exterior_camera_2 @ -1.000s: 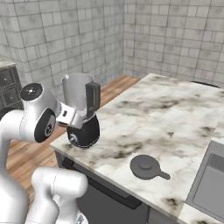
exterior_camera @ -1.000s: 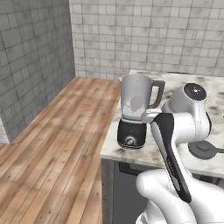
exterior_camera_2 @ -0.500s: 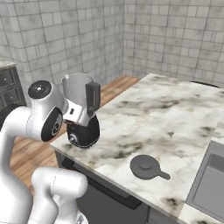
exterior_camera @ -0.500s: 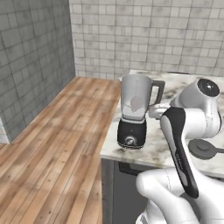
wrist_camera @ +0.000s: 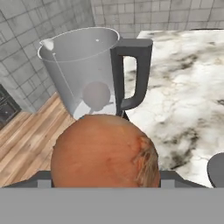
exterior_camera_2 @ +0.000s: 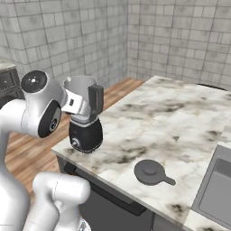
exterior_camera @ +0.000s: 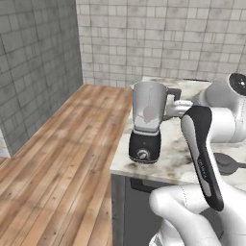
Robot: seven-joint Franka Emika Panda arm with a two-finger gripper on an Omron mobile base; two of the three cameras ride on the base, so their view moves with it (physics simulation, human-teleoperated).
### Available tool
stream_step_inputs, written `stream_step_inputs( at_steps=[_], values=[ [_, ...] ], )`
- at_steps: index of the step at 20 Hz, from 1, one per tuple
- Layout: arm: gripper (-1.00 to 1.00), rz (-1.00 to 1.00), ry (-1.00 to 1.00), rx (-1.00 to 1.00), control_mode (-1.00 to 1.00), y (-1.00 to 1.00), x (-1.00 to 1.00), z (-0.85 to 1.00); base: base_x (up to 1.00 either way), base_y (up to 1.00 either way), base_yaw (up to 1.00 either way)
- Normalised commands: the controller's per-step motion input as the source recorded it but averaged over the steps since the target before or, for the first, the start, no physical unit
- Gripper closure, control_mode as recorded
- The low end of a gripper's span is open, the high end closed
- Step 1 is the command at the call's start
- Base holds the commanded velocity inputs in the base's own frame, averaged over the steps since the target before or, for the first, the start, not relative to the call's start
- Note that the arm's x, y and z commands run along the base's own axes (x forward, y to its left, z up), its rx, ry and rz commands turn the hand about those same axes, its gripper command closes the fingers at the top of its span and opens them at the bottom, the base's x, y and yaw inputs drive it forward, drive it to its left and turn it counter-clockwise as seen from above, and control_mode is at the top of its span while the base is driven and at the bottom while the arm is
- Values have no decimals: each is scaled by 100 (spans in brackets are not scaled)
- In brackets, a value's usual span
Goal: Grab the onions from the fridge, place them in the blender, close the lid, and turn on the blender to create a marinade.
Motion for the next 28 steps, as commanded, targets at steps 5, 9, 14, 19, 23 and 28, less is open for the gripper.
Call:
stream_step_inputs(
  at_steps=[5, 9, 14, 19, 23, 28],
  values=[
    [100, 11, -18, 0, -100, 0, 2, 39, 0, 0, 0],
    [100, 25, -11, -1, -100, 0, 11, 9, 0, 0, 0],
    [100, 21, -1, -7, -100, 11, 42, 7, 0, 0, 0],
    [100, 13, 0, -11, -100, 25, 36, 52, 0, 0, 0],
    [100, 7, 0, -10, -100, 16, 32, 41, 0, 0, 0],
    [100, 1, 5, -6, -100, 1, 43, 7, 0, 0, 0]
  ],
)
